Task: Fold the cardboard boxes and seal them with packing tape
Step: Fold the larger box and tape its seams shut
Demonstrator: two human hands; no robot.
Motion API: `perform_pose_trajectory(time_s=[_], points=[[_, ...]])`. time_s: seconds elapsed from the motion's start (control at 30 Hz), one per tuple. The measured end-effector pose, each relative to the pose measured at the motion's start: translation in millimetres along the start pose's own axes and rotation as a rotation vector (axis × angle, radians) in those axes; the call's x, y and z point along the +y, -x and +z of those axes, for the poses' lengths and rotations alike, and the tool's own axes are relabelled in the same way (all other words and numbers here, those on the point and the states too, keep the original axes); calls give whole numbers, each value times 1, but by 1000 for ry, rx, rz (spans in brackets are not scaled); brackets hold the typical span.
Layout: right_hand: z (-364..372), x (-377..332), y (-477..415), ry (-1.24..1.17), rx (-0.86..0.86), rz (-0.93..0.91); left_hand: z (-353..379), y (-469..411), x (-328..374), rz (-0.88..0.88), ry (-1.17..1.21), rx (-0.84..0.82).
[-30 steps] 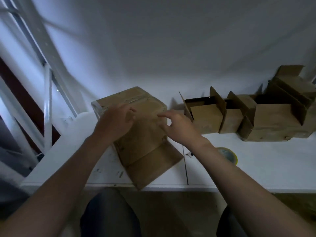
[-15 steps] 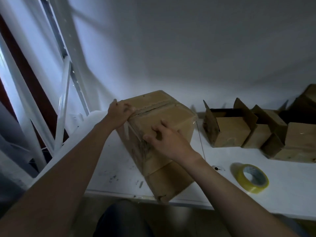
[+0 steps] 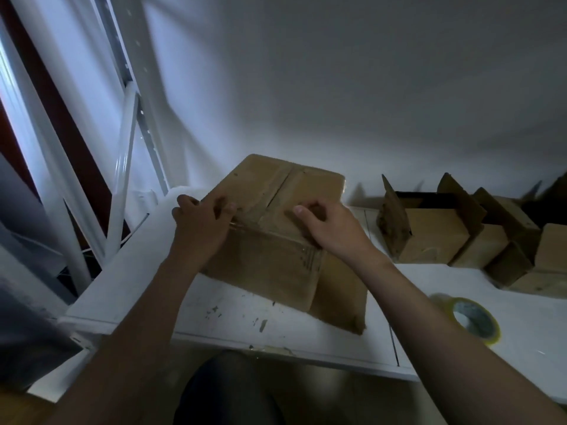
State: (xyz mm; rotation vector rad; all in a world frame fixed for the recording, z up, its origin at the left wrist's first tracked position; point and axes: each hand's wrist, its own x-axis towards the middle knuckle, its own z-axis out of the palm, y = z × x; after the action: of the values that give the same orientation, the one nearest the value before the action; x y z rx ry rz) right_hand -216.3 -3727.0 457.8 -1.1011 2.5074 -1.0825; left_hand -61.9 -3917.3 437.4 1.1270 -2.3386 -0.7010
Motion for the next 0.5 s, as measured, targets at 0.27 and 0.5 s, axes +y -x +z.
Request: perform_pose_trajectory(time_s=[0.27, 0.5], points=[[-33, 14, -14, 290, -107, -95, 6, 55, 25, 101, -203, -67], [9, -15, 18, 418, -257, -353, 1, 39, 37, 550, -472, -88]])
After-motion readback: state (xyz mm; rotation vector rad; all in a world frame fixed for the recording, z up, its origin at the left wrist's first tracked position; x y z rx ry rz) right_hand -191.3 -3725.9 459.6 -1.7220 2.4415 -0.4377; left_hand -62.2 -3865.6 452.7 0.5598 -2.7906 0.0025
